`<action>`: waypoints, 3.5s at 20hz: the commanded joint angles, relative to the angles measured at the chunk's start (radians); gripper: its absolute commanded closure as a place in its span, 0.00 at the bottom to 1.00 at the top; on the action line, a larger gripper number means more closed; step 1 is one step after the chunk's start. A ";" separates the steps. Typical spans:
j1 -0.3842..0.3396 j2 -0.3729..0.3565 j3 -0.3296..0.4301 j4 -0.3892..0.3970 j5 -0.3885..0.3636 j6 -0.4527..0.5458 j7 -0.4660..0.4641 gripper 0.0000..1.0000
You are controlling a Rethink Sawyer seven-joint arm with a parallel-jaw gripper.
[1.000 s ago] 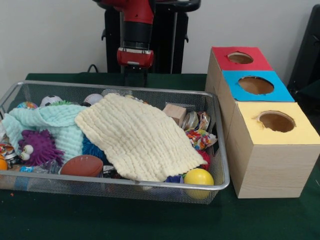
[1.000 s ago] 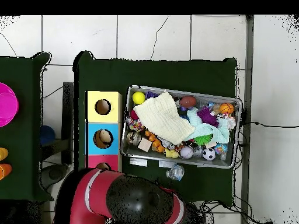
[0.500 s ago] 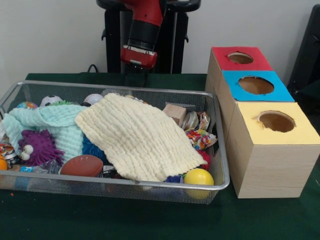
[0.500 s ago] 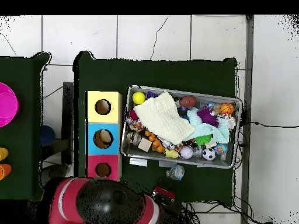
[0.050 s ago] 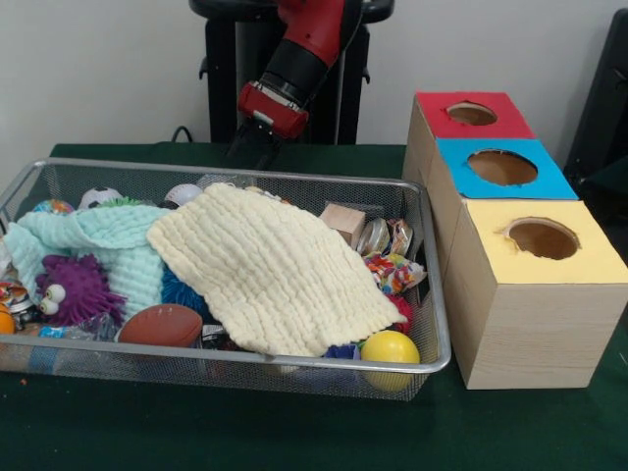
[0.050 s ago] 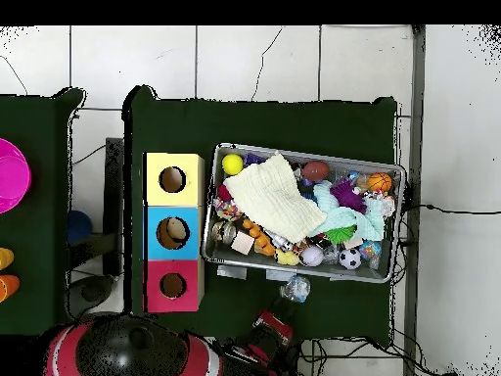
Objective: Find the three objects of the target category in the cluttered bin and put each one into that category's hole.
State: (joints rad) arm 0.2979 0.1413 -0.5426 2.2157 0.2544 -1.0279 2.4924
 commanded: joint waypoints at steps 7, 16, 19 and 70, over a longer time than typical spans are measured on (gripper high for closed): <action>-0.030 0.037 0.223 0.029 0.104 0.107 0.240 0.00; -0.225 0.083 0.142 -0.160 -0.400 -0.111 0.132 0.00; -0.246 0.095 0.115 -0.169 -0.424 -0.238 0.124 0.00; -0.117 -0.066 0.139 -0.023 -0.150 0.214 0.059 0.00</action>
State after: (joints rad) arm 0.1714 0.0582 -0.4983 2.2240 0.1272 -0.9326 2.4924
